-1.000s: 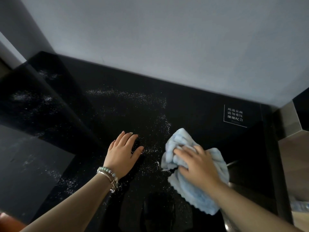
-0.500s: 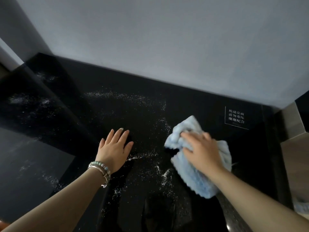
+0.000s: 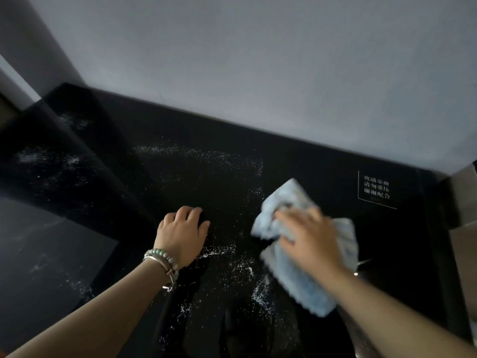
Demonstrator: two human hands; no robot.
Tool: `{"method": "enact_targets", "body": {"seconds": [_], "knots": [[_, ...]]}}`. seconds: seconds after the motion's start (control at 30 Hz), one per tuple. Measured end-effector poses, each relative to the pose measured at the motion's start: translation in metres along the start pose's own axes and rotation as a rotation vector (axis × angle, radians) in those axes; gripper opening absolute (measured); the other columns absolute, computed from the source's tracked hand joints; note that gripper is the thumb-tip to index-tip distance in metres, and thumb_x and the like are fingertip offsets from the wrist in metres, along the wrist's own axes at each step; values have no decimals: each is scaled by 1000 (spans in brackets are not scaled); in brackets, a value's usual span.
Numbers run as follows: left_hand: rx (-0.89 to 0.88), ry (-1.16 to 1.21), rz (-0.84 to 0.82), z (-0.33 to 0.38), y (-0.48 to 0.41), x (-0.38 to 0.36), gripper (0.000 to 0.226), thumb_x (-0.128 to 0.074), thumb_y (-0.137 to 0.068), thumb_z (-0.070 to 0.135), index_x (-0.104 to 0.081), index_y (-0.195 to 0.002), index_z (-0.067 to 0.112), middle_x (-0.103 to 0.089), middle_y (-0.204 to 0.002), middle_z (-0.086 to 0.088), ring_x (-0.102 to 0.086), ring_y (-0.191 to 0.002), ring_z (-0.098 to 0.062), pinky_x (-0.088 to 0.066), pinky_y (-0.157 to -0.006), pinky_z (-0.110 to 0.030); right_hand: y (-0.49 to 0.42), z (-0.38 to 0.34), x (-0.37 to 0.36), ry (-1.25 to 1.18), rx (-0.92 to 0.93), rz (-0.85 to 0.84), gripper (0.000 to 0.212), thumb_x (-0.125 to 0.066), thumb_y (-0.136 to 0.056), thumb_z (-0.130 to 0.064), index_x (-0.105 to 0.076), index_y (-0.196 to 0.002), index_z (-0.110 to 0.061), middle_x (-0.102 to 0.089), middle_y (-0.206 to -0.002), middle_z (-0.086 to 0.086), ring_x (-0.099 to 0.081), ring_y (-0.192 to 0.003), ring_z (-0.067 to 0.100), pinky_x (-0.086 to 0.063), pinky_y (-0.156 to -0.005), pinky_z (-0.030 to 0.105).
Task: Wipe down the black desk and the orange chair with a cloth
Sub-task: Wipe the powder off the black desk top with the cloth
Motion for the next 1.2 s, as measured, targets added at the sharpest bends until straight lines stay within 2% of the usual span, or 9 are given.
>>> {"method": "enact_targets", "body": {"seconds": [0.1, 0.2, 0.53, 0.63, 0.73, 0.8, 0.93, 1.1, 1.2], "knots": [[4, -10, 12, -6, -16, 4, 53, -27, -97, 43, -23, -145, 20, -17, -154, 1, -15, -141, -29, -19, -114, -42, -31, 65, 3, 111, -404, -75, 43, -55, -85, -28, -50, -127, -25, -54, -128, 4, -47, -109, 38, -41, -82, 48], [39, 15, -63, -8, -28, 0, 55, -25, -98, 41, -18, -147, 17, -8, -156, 5, -2, -143, -28, -15, -116, -42, -49, 80, -11, 188, -556, -180, 42, -44, -89, -37, -38, -130, -30, -45, -137, 0, -38, -119, 31, -33, -91, 47], [23, -12, 48, -16, -30, -4, 49, -25, -98, 40, -26, -145, 26, -17, -154, 13, -14, -143, -21, -29, -110, -33, -24, -55, -28, -149, 308, -96, 38, -48, -69, -38, -63, -104, -36, -64, -107, -15, -60, -91, 21, -48, -72, 38], [-7, -59, 65, -19, -29, -3, 49, -22, -97, 42, -23, -145, 30, -16, -153, 17, -16, -142, -17, -37, -103, -29, -53, 1, -14, -111, 85, 49, 39, -51, -69, -31, -61, -107, -31, -65, -110, -5, -58, -86, 33, -51, -70, 41], [-31, -92, 57, -21, -30, -3, 49, -21, -97, 44, -21, -145, 32, -14, -153, 19, -16, -142, -15, -42, -97, -26, -87, 62, -10, 99, -336, -220, 45, -51, -84, -39, -40, -127, -41, -27, -148, -3, -38, -119, 36, -38, -92, 51], [-40, -112, 57, -22, -31, -3, 49, -20, -97, 45, -20, -145, 33, -13, -153, 21, -16, -142, -14, -44, -92, -24, -91, 67, -23, 109, -466, -331, 46, -43, -86, -47, -31, -131, -46, -10, -153, -4, -25, -130, 31, -27, -99, 53], [-37, -134, 68, -24, -31, -8, 50, -20, -96, 46, -23, -144, 34, -16, -152, 20, -19, -142, -15, -49, -85, -25, -72, 4, -38, 176, -255, -214, 44, -55, -76, -41, -51, -120, -38, -41, -141, -3, -45, -114, 30, -34, -87, 46], [-29, -115, 182, -20, -28, -2, 39, -43, -94, 36, -52, -130, 26, -49, -137, 12, -47, -126, -25, -53, -76, -33, -50, -49, -30, -156, 187, -111, 37, -49, -66, -32, -67, -98, -31, -66, -108, -9, -61, -84, 24, -48, -68, 38], [-136, -132, 273, -23, -27, 2, 32, -52, -91, 32, -66, -115, 15, -64, -120, 0, -62, -104, -36, -55, -74, -43, -83, -1, -20, -231, -58, 50, 33, -43, -74, -24, -62, -102, -23, -63, -108, -2, -58, -94, 32, -47, -74, 42]]}}
Point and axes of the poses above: each hand's wrist, its own y-axis away from the middle knuckle, its own x-axis out of the back of the hand, z = x × y, the point moved 2 cm from there along -y, towards the middle knuckle
